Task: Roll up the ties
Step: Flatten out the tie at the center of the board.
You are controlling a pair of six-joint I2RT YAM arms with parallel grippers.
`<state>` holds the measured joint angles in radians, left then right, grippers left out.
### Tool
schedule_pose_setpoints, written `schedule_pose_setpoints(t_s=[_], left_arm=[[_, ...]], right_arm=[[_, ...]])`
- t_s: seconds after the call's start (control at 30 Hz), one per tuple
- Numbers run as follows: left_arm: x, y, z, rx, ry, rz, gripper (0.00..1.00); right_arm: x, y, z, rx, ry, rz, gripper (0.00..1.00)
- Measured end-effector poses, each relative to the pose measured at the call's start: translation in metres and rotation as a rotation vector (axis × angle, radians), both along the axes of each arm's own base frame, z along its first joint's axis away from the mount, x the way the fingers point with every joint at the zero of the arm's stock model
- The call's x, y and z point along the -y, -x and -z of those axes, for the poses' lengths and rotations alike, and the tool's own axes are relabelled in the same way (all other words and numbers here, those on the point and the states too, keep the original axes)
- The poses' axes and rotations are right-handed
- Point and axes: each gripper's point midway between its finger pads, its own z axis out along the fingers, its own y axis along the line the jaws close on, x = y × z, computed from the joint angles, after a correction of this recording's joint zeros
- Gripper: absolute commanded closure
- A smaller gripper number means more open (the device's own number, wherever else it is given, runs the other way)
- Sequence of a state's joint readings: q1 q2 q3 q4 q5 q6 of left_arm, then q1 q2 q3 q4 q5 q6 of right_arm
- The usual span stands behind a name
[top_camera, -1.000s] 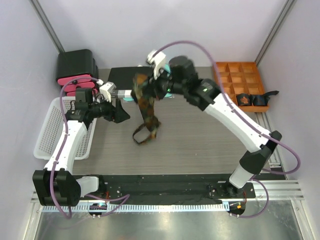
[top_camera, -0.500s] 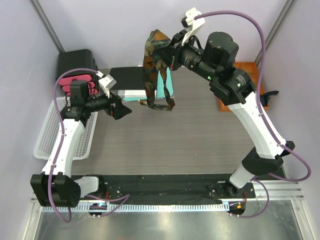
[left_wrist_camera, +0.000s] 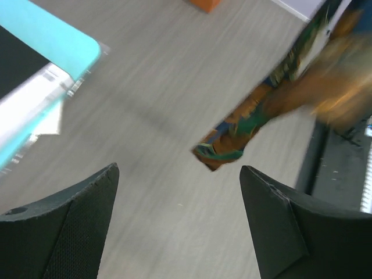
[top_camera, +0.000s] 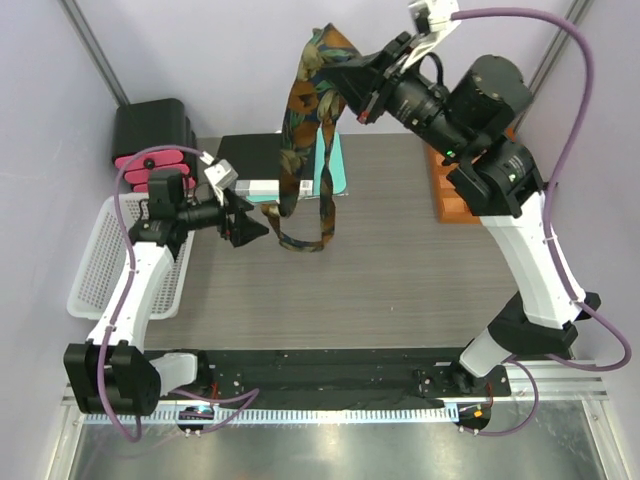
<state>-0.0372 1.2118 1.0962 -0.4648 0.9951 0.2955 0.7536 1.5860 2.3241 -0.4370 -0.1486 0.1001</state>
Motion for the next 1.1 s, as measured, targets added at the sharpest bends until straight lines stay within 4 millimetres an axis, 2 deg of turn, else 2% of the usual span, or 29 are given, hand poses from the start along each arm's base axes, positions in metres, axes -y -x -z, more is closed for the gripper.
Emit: schedule_pose_setpoints(t_s=[0.1, 0.17, 0.23, 0.43, 0.47, 0.6, 0.83, 0.93, 1.1], left_arm=[[0.006, 0.010, 0.011, -0.087, 0.094, -0.033, 0.14], [0.010, 0.012, 0.007, -0.107, 0.160, -0.054, 0.13], [0.014, 0.012, -0.007, -0.085, 0.218, -0.054, 0.07], [0.023, 0.015, -0.061, 0.127, 0.273, 0.034, 0.05], [0.024, 0.015, -0.070, 0.159, 0.272, 0.052, 0.00], [0.027, 0.015, -0.094, 0.260, 0.265, 0.114, 0.00], [0.045, 0.019, -0.107, 0.296, 0.311, 0.219, 0.00], [0.062, 0.036, -0.111, 0.302, 0.335, 0.299, 0.06], [0.086, 0.069, -0.121, 0.329, 0.358, 0.445, 0.23]], right_arm=[[0.010, 0.012, -0.029, 0.056, -0.071, -0.007, 0.99], [0.017, 0.020, -0.052, 0.115, -0.132, -0.010, 0.99], [0.024, 0.028, -0.071, 0.167, -0.184, -0.012, 0.99], [0.037, 0.049, -0.114, 0.328, -0.323, -0.043, 0.99], [0.038, 0.052, -0.119, 0.353, -0.342, -0.049, 0.99], [0.044, 0.062, -0.135, 0.428, -0.399, -0.067, 0.99], [0.055, 0.084, -0.160, 0.499, -0.492, -0.118, 0.99], [0.061, 0.093, -0.168, 0.509, -0.529, -0.143, 0.99], [0.067, 0.104, -0.179, 0.516, -0.588, -0.184, 0.99]])
